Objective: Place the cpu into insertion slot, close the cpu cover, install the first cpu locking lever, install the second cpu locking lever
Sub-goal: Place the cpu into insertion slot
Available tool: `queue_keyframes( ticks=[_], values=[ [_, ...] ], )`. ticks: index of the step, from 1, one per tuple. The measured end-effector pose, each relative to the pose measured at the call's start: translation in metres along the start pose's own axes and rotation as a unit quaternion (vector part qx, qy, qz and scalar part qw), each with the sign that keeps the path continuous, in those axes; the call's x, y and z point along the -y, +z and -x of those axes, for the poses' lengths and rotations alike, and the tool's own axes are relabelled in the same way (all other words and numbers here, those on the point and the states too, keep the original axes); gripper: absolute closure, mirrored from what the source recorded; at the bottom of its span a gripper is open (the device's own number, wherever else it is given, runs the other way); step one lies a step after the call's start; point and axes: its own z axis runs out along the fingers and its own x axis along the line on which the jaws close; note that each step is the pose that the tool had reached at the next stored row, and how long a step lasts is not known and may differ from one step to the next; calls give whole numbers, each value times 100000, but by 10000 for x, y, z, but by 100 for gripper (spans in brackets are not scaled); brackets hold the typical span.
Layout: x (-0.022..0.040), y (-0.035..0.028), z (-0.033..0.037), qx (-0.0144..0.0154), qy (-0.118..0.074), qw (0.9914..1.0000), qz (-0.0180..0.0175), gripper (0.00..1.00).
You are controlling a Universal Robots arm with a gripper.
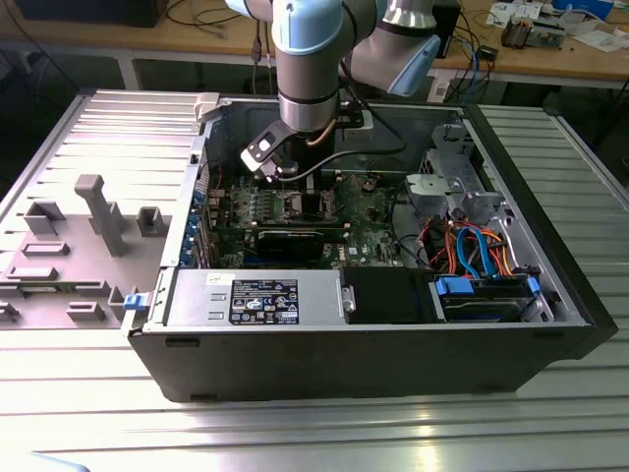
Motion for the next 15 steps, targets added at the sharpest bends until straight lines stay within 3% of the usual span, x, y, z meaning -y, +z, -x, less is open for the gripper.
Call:
queue_keyframes(
  ticks=[15],
  values=[
    [0,3,0,-20,-197,100000,-2,45]
  ],
)
